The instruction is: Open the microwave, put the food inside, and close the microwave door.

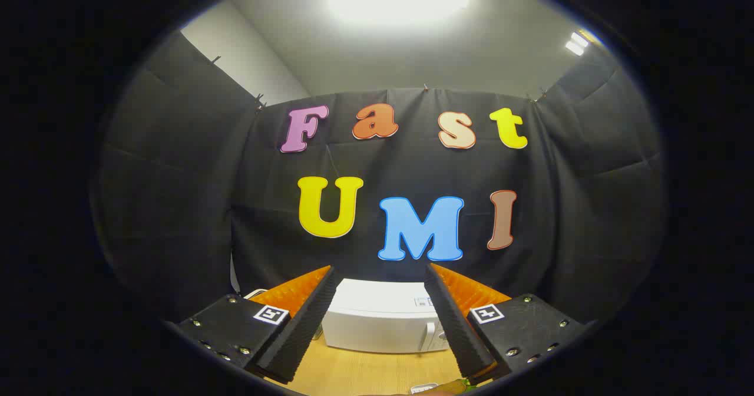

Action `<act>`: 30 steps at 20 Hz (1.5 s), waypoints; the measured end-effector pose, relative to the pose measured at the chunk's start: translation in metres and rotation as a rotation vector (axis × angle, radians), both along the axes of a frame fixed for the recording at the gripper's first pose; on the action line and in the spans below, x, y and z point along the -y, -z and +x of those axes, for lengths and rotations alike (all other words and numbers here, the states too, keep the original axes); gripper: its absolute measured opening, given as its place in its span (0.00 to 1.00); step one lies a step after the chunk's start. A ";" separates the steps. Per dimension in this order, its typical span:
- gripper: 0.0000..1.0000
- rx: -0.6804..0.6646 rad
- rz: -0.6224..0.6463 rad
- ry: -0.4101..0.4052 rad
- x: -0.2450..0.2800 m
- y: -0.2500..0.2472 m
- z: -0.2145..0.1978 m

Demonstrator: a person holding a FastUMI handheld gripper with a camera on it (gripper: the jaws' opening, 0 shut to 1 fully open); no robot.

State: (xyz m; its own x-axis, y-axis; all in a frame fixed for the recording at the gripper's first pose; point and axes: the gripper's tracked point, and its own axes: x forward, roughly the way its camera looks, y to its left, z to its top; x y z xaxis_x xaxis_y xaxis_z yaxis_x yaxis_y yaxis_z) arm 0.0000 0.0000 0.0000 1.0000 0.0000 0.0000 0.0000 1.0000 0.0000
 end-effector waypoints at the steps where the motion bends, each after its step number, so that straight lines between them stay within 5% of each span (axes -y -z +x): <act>1: 0.96 0.003 -0.009 0.002 0.000 0.002 0.002; 22: 0.96 -0.034 0.072 -0.053 0.006 0.031 0.016; 30: 0.96 -0.057 0.102 -0.074 0.023 0.095 0.042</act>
State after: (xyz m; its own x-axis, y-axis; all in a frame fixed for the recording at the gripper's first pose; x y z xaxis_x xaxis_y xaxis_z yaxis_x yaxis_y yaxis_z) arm 0.0418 -0.0235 -0.0949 0.9957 0.0765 -0.0531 -0.0707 0.9921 0.1037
